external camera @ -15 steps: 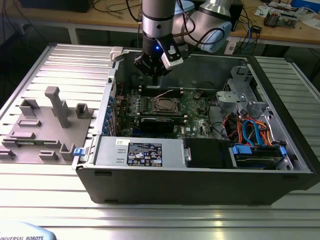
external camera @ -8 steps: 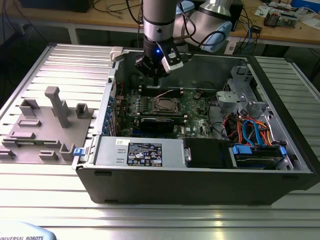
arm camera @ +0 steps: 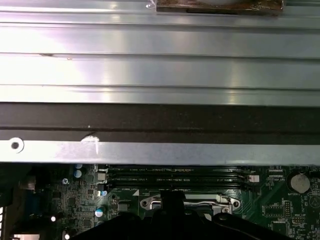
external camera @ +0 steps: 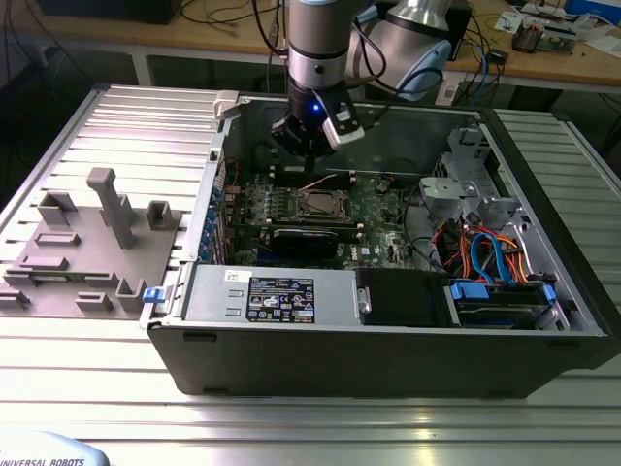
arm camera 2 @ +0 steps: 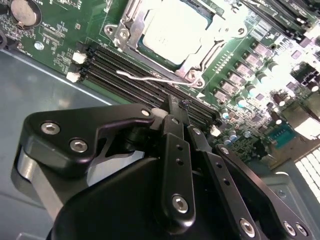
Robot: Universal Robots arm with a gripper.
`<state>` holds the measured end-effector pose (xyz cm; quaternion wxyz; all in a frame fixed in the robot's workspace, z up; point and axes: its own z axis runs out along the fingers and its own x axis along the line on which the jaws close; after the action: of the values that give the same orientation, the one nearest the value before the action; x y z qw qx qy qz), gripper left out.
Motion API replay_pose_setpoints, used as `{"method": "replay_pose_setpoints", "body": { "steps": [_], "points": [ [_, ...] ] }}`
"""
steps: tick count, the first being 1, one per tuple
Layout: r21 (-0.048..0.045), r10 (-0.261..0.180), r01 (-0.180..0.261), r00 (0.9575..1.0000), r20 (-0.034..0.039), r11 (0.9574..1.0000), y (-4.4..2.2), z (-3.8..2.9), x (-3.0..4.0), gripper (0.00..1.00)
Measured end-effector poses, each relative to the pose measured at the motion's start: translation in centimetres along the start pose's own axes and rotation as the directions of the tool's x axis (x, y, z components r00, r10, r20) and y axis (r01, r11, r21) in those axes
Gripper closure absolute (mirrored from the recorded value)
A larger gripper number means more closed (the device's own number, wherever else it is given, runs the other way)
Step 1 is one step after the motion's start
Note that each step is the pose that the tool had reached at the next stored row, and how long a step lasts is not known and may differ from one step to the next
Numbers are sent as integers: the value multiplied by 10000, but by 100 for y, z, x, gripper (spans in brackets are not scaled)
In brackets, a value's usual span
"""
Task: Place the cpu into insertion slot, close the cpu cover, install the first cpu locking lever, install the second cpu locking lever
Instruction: 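Install the first cpu locking lever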
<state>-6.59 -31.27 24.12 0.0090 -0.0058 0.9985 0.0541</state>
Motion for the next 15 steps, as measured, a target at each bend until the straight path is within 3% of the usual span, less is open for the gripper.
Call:
{"method": "replay_pose_setpoints", "body": {
  "steps": [15],
  "points": [
    [-1, 0, 0, 10000, 1, 10000, -4, 34, -37, 89]
  ]
}}
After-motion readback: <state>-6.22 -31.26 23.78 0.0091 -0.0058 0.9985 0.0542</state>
